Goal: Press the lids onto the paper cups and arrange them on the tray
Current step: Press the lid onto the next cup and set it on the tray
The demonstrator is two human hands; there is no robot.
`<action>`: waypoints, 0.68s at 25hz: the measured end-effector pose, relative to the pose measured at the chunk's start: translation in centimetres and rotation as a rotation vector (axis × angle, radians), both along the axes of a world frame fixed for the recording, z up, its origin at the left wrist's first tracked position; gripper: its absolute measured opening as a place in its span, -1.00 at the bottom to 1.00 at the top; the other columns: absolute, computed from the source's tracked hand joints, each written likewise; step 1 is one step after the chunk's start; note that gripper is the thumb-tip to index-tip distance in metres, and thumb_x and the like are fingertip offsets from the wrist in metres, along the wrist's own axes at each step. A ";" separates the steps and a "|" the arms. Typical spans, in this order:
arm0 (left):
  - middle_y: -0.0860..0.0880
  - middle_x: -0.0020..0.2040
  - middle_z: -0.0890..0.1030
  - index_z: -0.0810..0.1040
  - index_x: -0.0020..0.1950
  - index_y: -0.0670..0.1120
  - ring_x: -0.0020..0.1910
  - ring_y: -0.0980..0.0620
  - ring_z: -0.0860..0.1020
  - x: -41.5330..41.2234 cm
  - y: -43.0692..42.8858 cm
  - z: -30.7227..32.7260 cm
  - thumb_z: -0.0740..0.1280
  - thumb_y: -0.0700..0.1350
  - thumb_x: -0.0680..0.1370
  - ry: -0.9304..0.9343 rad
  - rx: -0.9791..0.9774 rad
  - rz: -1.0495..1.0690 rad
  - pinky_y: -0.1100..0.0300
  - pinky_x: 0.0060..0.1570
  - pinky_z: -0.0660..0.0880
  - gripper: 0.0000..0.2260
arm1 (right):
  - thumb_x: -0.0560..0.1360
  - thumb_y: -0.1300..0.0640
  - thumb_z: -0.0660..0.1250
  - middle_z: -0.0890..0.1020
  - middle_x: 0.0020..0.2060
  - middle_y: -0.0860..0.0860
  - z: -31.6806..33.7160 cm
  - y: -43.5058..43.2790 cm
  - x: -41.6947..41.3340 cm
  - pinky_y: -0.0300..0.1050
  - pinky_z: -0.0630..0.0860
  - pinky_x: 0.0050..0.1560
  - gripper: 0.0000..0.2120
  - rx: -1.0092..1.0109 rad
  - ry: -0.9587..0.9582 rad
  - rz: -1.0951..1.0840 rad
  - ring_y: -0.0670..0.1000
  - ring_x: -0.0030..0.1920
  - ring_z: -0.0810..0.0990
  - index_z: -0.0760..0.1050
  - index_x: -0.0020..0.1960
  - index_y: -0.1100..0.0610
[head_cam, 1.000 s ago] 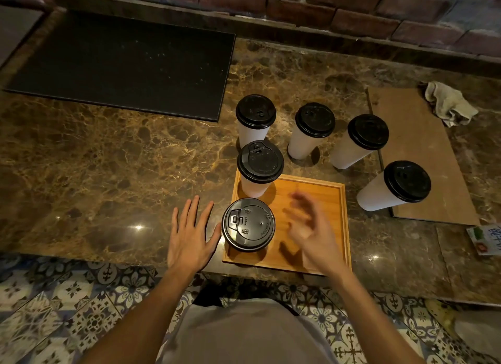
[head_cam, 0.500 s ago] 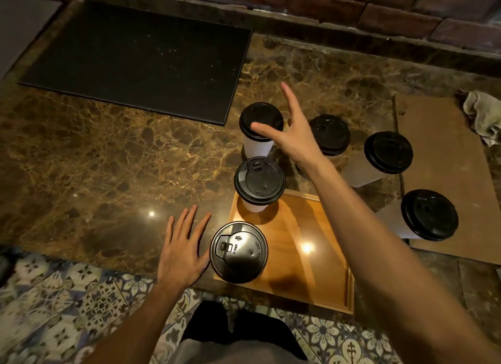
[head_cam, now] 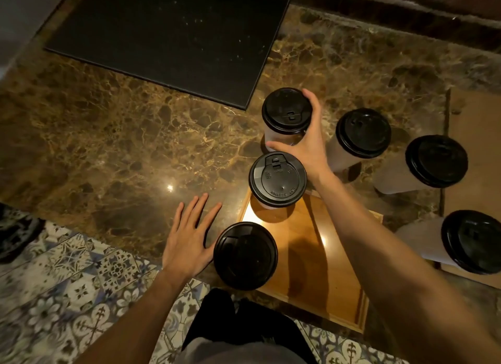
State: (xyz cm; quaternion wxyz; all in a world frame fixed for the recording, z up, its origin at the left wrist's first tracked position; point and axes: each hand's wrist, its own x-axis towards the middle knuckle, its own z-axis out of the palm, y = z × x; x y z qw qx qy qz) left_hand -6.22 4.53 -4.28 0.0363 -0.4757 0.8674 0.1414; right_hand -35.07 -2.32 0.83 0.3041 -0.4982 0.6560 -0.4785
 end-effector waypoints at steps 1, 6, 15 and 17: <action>-0.10 0.56 0.02 0.07 0.53 0.02 0.54 -0.03 -0.05 -0.1 0.1 0.0 0.28 0.24 0.47 0.008 0.006 0.008 -0.09 0.51 -0.10 -0.27 | 0.26 0.20 0.62 0.27 0.46 0.16 -0.4 0.0 -0.1 0.18 0.19 0.51 0.01 0.002 0.007 -0.007 0.12 0.50 0.24 0.08 0.52 0.22; -0.08 0.56 -0.01 0.03 0.53 0.03 0.54 -0.02 -0.08 -0.1 0.1 0.4 0.18 0.27 0.49 -0.007 0.007 0.013 -0.08 0.51 -0.11 -0.30 | 0.28 0.15 0.60 0.31 0.45 0.12 -1.0 -0.1 -0.5 0.19 0.25 0.49 0.01 -0.004 0.050 0.011 0.08 0.48 0.28 0.05 0.53 0.18; -0.12 0.56 0.08 0.07 0.54 0.02 0.53 -0.04 -0.02 0.4 0.0 0.2 -0.24 0.37 0.50 -0.017 -0.018 -0.008 -0.01 0.49 -0.18 -0.29 | 0.27 0.15 0.59 0.32 0.41 0.02 7.2 -1.1 -0.1 -0.03 0.32 0.47 -0.02 -0.202 0.152 -0.015 -0.08 0.42 0.30 0.08 0.50 0.19; -0.11 0.56 0.10 0.11 0.54 0.02 0.53 -0.05 0.01 0.5 0.1 0.4 -0.22 0.36 0.52 0.015 -0.004 0.000 0.00 0.49 -0.18 -0.31 | 0.28 0.13 0.60 0.30 0.44 0.11 10.7 -0.7 0.1 -0.14 0.31 0.46 -0.02 -0.284 0.206 -0.053 -0.07 0.43 0.29 0.08 0.50 0.24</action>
